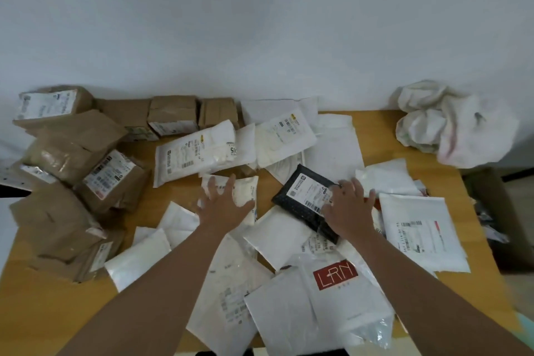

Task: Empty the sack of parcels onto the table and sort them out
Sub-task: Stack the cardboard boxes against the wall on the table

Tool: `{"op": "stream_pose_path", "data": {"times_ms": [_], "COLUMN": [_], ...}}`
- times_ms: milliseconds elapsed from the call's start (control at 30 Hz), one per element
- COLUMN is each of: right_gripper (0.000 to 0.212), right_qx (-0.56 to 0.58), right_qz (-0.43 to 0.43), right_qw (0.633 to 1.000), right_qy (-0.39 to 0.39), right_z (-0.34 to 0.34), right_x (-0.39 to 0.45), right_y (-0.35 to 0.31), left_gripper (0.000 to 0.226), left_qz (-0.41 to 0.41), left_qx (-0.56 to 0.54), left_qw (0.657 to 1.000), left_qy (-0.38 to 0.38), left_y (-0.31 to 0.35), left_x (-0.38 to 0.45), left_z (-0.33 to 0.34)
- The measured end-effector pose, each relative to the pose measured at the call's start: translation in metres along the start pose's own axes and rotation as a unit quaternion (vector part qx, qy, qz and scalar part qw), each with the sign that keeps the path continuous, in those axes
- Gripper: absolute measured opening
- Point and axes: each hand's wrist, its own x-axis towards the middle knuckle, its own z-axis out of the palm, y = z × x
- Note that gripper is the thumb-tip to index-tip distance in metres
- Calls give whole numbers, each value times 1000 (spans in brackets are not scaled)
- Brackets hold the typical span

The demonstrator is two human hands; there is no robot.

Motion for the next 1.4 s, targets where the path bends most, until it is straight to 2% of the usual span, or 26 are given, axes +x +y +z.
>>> {"op": "stream_pose_path", "data": {"times_ms": [33,133,200,233,300,367,433,500,567,633,700,800,933,1000,1133,1167,1200,1267,1300,1333,1400], "right_gripper": [62,96,105,105,91,75,76,83,104,121,127,118,95,90,69,65,62,59,60,62,55], "right_qx": [9,-5,-49,-60,-56,-25,8,64,143,169,170,255,290,259,24,-27,-55,-37,3,38,66], "right_qz": [-13,-70,-70,-55,-37,-37,-17,49,148,200,196,175,148,165,216,210,188,85,18,-48,-129], "right_qw": [1000,990,979,980,990,998,1000,996,974,953,952,942,945,952,966,965,971,995,1000,998,989], "right_qy": [-11,-125,-183,-183,-123,-46,-16,-33,-99,-149,-162,-134,-32,-2,-141,-156,-136,-24,21,26,-19], "right_z": [-3,2,6,5,-2,-12,-23,-31,-35,-30,-22,-28,-62,-68,-69,-69,-70,-70,-70,-70,-74], "right_x": [6,26,35,39,45,59,84,113,140,156,162,162,148,133,115,116,117,128,133,140,158], "right_y": [-6,-17,-13,-10,-5,3,14,24,31,37,39,44,67,83,101,99,93,74,62,48,18], "left_gripper": [99,111,109,103,81,57,44,42,47,61,73,79,61,54,43,43,44,48,51,56,64], "left_qz": [-3,24,50,65,111,160,199,244,277,263,196,124,133,155,218,243,275,340,347,336,300], "left_qx": [-5,49,45,14,-74,-97,-62,-24,18,70,108,178,234,225,201,189,163,74,7,-63,-124], "left_qw": [1000,998,998,998,991,980,968,952,938,946,968,972,959,959,951,947,945,937,937,939,946], "left_qy": [-13,-10,-13,-21,-7,61,136,185,209,177,114,89,85,80,90,87,73,6,-31,-45,9], "left_y": [2,17,29,36,45,55,67,84,105,124,134,140,156,169,189,191,191,187,182,175,157], "left_x": [2,1,-2,-3,-2,2,11,21,35,51,66,81,79,71,57,54,51,47,45,43,44], "left_z": [3,16,23,24,24,19,12,4,-3,-4,-2,1,3,8,22,24,26,27,23,18,5]}}
